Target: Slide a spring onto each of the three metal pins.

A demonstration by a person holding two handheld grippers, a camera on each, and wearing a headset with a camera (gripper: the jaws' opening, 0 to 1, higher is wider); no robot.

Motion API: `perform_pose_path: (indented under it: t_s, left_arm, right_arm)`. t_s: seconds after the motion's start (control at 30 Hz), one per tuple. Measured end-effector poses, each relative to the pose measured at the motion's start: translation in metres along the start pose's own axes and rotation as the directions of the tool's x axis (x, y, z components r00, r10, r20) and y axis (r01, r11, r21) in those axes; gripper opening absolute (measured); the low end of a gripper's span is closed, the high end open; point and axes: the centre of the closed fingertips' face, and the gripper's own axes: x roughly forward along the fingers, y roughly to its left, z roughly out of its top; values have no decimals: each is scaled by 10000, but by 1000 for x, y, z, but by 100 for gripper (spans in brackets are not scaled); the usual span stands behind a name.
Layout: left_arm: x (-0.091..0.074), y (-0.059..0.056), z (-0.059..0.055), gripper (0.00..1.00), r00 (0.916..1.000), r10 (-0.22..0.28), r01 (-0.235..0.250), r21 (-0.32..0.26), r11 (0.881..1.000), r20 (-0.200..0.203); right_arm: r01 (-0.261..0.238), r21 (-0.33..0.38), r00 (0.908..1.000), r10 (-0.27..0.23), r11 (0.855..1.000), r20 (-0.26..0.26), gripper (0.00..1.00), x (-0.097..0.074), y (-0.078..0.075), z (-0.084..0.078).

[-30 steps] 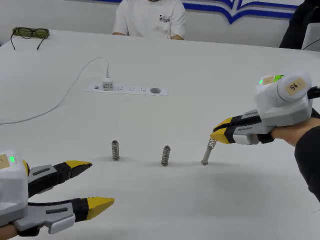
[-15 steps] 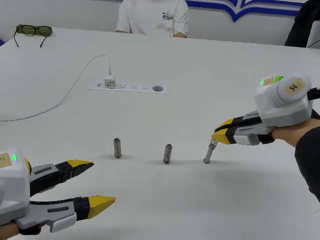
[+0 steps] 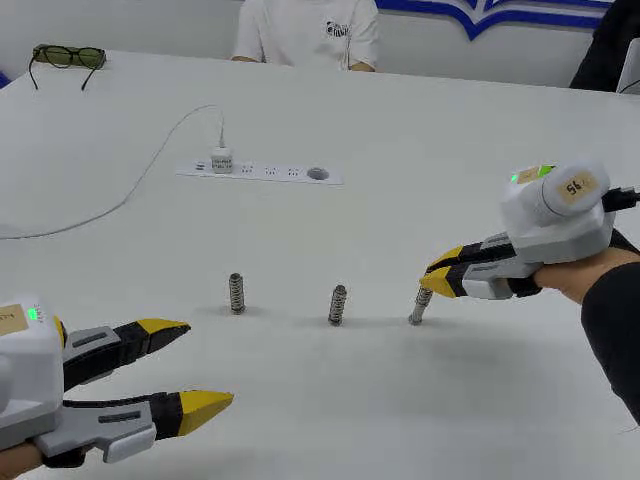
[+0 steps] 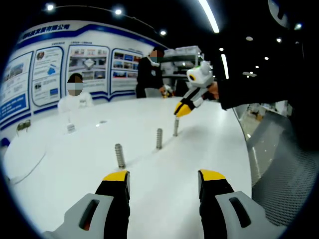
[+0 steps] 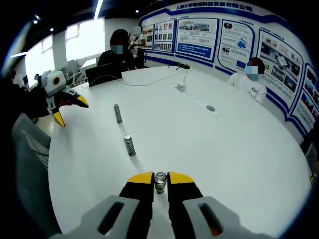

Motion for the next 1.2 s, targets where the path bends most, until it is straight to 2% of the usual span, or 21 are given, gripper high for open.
perform_pose_path:
  t_s: [0.47,1.2]
  left_arm:
    - [1,0,-2,56,10000,-41,41,-38,10000,-29]
    - [2,-1,-3,55,9999,-69,69,-44,10000,-108]
  right_arm:
    - [-90,261,9998,94,9996,-151,11,9,4,-9]
    - [20,59,9994,-18,10000,-354,12,19,5,-23]
